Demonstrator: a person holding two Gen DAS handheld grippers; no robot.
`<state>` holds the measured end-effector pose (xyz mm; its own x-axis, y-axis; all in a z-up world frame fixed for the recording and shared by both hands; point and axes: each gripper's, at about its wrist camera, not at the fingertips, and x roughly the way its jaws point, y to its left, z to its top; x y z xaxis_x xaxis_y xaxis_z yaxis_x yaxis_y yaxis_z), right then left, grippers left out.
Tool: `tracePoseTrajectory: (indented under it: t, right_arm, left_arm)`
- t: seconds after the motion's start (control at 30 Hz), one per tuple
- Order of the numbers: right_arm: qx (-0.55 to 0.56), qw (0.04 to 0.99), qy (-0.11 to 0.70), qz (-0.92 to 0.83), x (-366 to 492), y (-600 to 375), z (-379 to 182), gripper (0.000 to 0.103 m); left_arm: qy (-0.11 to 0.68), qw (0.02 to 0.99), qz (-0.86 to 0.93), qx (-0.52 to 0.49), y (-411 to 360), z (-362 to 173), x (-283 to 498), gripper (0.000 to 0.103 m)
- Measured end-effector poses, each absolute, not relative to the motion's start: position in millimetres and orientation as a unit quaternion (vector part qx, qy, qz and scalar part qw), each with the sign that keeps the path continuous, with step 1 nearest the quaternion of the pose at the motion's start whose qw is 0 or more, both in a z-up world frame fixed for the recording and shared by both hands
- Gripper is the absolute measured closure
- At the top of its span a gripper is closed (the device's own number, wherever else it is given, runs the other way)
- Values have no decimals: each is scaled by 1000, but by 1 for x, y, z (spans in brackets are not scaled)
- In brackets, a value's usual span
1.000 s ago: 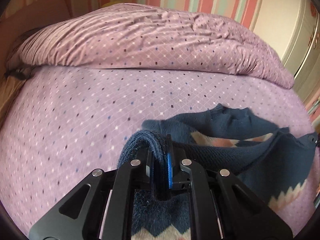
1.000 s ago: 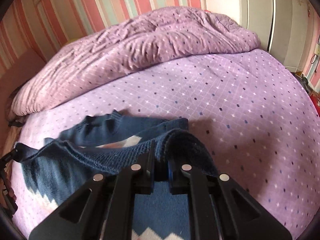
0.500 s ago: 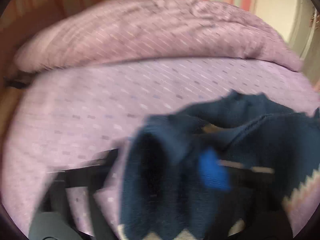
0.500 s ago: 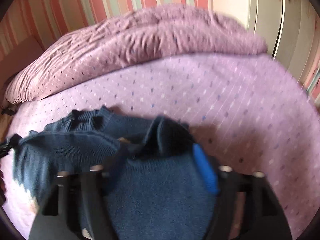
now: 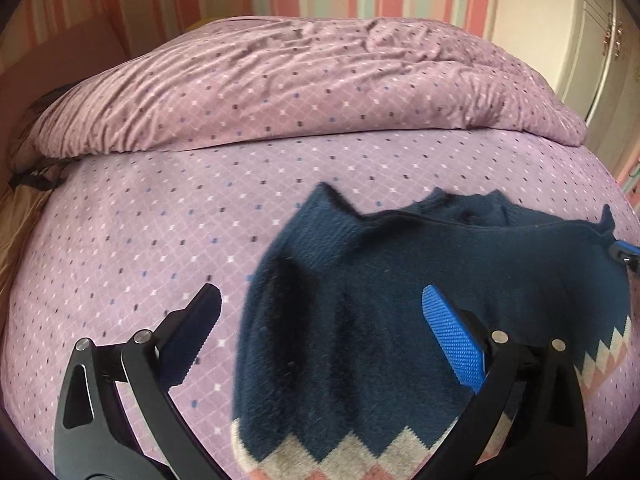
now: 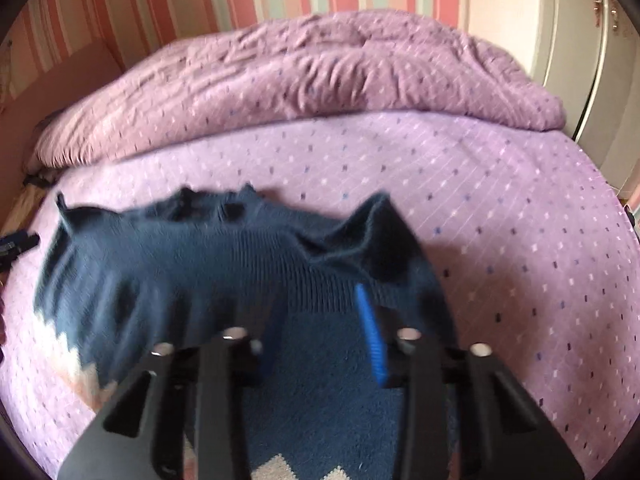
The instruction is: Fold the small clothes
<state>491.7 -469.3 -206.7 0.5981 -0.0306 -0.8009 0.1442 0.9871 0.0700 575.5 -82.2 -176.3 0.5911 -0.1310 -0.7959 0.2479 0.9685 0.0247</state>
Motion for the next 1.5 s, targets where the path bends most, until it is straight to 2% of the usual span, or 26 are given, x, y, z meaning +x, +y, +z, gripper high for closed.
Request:
tracePoseTrajectory:
  t: [0.07,0.1,0.23,0.37,0.43,0.7,0.8,0.87,1.07,1.27,1.43,1.5]
  right_arm:
    - [60,887,454,-51,503,-472,-219,84]
    - [64,886,456,-52,510,-474,-223,86]
    - [80,886,451,-64,540,-486,-230,87]
    - [92,864,488,-88,563,-502,-263,99]
    - [94,862,491,-89,562,-504,-272,99]
    - [67,911,405,-42,513,-472,-205,83]
    - [45,918,393,-35,489,-457,-187,76]
    - [37,919,390,-39,474,-452,-179,67]
    - [35,915,397,-62,428,-454,-174,67]
    - [56,906,412,-77,406,-465,-181,66]
    - [63,904,415,-82,405,-468,-182,66]
    - [65,905,413,-83,406,-469,-179,62]
  left_arm:
    - [439,889,-112,68,-88,-179,579,3]
    - [440,888,-114,67,-89,-180,582,3]
    - [450,883,-120,55,-94,-188,592,3]
    - [450,883,-116,60,-99,-190,595,3]
    - [452,882,-114,67,-102,-192,596,3]
    - [478,867,-117,77,-108,-207,608,3]
    - [483,865,-117,74,-107,-212,612,3]
    - [486,863,-117,75,-106,-217,615,3]
    - [508,852,-95,78,-94,-242,638,7]
    - [540,832,-97,79,-86,-274,650,7]
    - [524,843,-85,84,-86,-260,641,8]
    - [510,852,-84,89,-83,-245,630,8]
